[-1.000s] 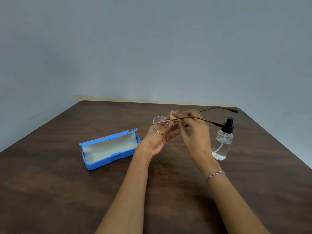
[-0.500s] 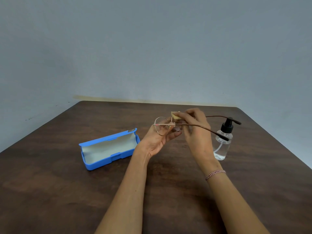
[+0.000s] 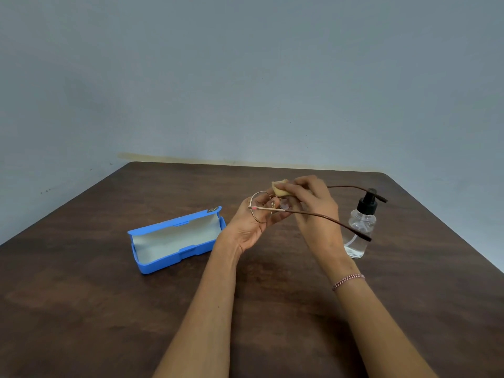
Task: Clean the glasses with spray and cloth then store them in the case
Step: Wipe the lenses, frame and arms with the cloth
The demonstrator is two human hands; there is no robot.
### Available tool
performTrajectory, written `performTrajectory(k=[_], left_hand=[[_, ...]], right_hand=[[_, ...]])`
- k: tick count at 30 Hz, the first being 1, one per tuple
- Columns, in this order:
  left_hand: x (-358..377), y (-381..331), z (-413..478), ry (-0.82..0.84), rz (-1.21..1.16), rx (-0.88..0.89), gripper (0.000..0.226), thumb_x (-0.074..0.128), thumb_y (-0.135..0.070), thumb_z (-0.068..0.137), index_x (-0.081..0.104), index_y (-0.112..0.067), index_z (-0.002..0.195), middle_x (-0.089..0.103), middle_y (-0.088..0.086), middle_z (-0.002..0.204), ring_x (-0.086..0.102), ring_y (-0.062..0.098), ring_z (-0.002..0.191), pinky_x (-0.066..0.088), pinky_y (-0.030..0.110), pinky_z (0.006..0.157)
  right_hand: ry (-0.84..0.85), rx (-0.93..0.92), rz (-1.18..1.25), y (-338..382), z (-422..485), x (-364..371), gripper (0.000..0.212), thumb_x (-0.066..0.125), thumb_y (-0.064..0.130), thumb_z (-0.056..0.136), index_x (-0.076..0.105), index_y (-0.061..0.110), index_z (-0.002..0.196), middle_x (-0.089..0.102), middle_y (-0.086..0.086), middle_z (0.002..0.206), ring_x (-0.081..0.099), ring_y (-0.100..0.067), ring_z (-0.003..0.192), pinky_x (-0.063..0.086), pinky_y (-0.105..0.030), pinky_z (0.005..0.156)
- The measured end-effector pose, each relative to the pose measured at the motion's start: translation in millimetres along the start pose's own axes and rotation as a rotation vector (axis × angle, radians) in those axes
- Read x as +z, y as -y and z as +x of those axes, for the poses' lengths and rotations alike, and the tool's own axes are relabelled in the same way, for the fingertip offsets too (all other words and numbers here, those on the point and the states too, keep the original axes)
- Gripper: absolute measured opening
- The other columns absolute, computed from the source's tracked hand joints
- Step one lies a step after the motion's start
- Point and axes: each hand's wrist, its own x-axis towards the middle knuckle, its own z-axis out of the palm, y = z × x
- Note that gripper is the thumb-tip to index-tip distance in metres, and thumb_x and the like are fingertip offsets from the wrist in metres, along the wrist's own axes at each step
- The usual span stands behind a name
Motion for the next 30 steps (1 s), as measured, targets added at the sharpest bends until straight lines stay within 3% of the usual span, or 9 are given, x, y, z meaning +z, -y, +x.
performTrajectory(k=[2,5,10,14,17,21,26,30], left_hand=[[-2,0,0,0.005,-0.009,0.005,0.019,0.063,-0.016,0.074,0.077,-0.022,0.086,0.071,0.000,0.079,0.068,0.009,0.075,0.056,0.023,0.070],[-2,1,2,0.003,-0.017,0.000,0.018,0.069,-0.016,0.076,0.076,-0.022,0.091,0.073,0.002,0.088,0.069,0.012,0.081,0.056,0.025,0.071],[-2,2,3,0.007,-0.042,0.048,0.034,0.066,-0.011,0.072,0.073,-0.022,0.103,0.071,0.001,0.100,0.065,0.014,0.093,0.055,0.026,0.077],[-6,1,4,0.061,-0.043,0.082,0.050,0.084,-0.027,0.061,0.071,-0.027,0.109,0.070,0.000,0.108,0.064,0.012,0.096,0.053,0.025,0.081],[-5,2,5,0.076,-0.067,0.076,0.064,0.091,-0.031,0.050,0.070,-0.023,0.110,0.070,0.003,0.107,0.066,0.015,0.096,0.054,0.028,0.083],[-3,1,4,0.073,-0.080,0.088,0.064,0.092,-0.030,0.047,0.072,-0.022,0.107,0.070,0.002,0.106,0.066,0.016,0.097,0.054,0.028,0.084],[-7,-1,6,0.061,-0.103,0.089,0.066,0.093,-0.030,0.046,0.071,-0.022,0.108,0.069,0.004,0.107,0.065,0.016,0.092,0.054,0.028,0.084],[-6,0,5,0.086,-0.087,0.088,0.059,0.089,-0.026,0.055,0.070,-0.020,0.111,0.070,0.004,0.107,0.066,0.016,0.097,0.053,0.029,0.085]], right_hand=[[0.012,-0.057,0.008,1,-2,0,0.033,0.059,-0.004,0.084,0.069,0.017,0.108,0.049,0.006,0.102,0.050,-0.010,0.098,0.038,-0.005,0.087],[-0.049,-0.003,-0.023,-2,0,2,0.032,0.059,-0.004,0.084,0.069,0.015,0.108,0.053,-0.001,0.098,0.053,-0.015,0.093,0.037,-0.004,0.082],[-0.076,-0.016,-0.046,-5,0,4,0.032,0.063,-0.004,0.081,0.069,0.011,0.108,0.057,-0.005,0.094,0.055,-0.019,0.088,0.041,-0.014,0.077],[-0.054,-0.068,-0.002,-1,-2,5,0.032,0.062,-0.003,0.081,0.069,0.013,0.108,0.058,-0.005,0.098,0.050,-0.008,0.095,0.038,-0.005,0.086],[-0.088,-0.030,-0.063,-6,0,7,0.032,0.063,-0.003,0.081,0.069,0.011,0.109,0.058,-0.005,0.096,0.052,-0.014,0.092,0.041,-0.011,0.081],[-0.089,-0.017,-0.084,-7,0,7,0.027,0.065,-0.003,0.081,0.069,0.007,0.106,0.060,-0.005,0.094,0.054,-0.016,0.090,0.041,-0.014,0.077],[-0.052,-0.079,-0.057,-7,0,8,0.029,0.063,-0.003,0.081,0.069,0.008,0.107,0.060,-0.008,0.098,0.056,-0.020,0.094,0.042,-0.013,0.083],[-0.084,-0.043,-0.103,-8,1,10,0.032,0.061,-0.004,0.082,0.067,0.007,0.112,0.059,-0.009,0.096,0.055,-0.023,0.089,0.046,-0.022,0.076]])
